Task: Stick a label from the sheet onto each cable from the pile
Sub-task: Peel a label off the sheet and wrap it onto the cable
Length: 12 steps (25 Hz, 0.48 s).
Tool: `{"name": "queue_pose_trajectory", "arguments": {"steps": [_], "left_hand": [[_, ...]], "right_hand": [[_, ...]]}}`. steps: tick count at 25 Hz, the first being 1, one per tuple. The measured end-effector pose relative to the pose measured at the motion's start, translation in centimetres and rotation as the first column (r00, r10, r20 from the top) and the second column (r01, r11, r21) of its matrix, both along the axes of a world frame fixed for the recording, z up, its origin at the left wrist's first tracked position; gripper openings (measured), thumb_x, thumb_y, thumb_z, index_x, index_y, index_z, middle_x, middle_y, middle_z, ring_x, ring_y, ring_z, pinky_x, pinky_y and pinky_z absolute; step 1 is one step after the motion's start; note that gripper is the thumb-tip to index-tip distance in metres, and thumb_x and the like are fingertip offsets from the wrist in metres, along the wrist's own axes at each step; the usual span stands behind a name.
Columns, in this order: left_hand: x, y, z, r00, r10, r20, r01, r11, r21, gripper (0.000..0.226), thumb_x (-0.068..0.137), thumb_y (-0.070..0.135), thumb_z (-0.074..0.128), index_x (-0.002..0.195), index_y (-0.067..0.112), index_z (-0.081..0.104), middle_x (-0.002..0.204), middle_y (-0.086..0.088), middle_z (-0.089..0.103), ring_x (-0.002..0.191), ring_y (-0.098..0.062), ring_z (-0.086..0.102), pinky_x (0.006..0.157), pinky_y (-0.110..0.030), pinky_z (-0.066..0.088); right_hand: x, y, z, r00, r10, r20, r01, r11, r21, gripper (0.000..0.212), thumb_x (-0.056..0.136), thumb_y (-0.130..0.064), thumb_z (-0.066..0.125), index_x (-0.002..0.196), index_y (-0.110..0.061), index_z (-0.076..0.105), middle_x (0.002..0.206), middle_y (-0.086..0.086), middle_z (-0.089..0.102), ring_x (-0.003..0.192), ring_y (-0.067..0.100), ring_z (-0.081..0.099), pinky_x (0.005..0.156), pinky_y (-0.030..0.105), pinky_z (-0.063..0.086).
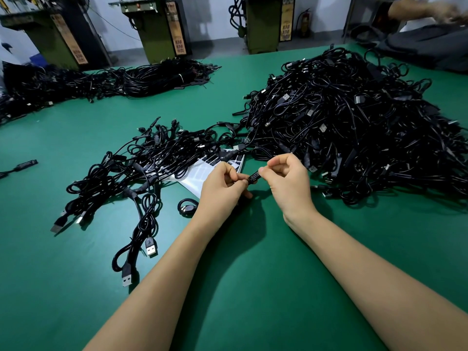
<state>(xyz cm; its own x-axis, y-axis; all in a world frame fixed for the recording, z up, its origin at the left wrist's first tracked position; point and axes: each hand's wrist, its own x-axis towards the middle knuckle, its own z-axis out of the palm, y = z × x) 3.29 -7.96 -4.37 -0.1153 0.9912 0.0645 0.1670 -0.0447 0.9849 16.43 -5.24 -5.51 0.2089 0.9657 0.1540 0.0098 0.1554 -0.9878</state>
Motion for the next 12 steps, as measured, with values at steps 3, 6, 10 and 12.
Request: {"name": "queue_pose_trajectory", "arguments": {"steps": [3,6,10,12], "left_hand": [[0.01,-0.09,0.08,1.000,0.000,0.006,0.000,1.000,-0.002,0.028,0.088,-0.004,0.054,0.077,0.015,0.037,0.086,0.003,0.069,0.059,-0.014,0.067,0.044,-0.018,0.039],[0.13,-0.23,0.20,1.000,0.010,0.007,-0.010,1.000,0.006,0.029,0.089,0.005,0.060,0.075,0.017,0.037,0.085,-0.005,0.070,0.061,-0.017,0.068,0.046,-0.021,0.039],[0.38,-0.39,0.41,0.999,0.040,-0.009,-0.040,0.999,0.027,0.037,0.085,0.015,0.068,0.072,0.018,0.034,0.081,-0.002,0.073,0.059,-0.017,0.066,0.048,-0.017,0.040],[0.46,-0.43,0.41,0.999,0.053,-0.014,-0.052,0.998,0.029,0.038,0.083,0.012,0.069,0.071,0.018,0.033,0.079,0.000,0.073,0.057,-0.016,0.064,0.050,-0.017,0.041]], "right_hand": [[0.00,-0.04,0.04,1.000,-0.001,0.003,0.001,1.000,-0.001,0.021,0.079,-0.007,0.071,0.079,-0.021,0.055,0.074,-0.002,0.061,0.067,0.005,0.056,0.060,0.009,0.042],[-0.02,-0.12,0.07,1.000,0.003,0.018,-0.003,1.000,-0.006,0.021,0.080,-0.008,0.071,0.079,-0.022,0.055,0.074,-0.003,0.061,0.067,0.004,0.057,0.061,0.010,0.043],[-0.05,-0.18,0.12,0.999,0.012,0.030,-0.012,1.000,0.004,0.022,0.079,-0.007,0.071,0.078,-0.023,0.055,0.075,-0.004,0.061,0.067,0.003,0.057,0.061,0.010,0.043],[-0.08,-0.20,0.12,0.999,0.015,0.042,-0.016,1.000,0.006,0.023,0.079,-0.007,0.070,0.079,-0.024,0.055,0.075,-0.004,0.061,0.067,0.002,0.056,0.061,0.010,0.042]]}}
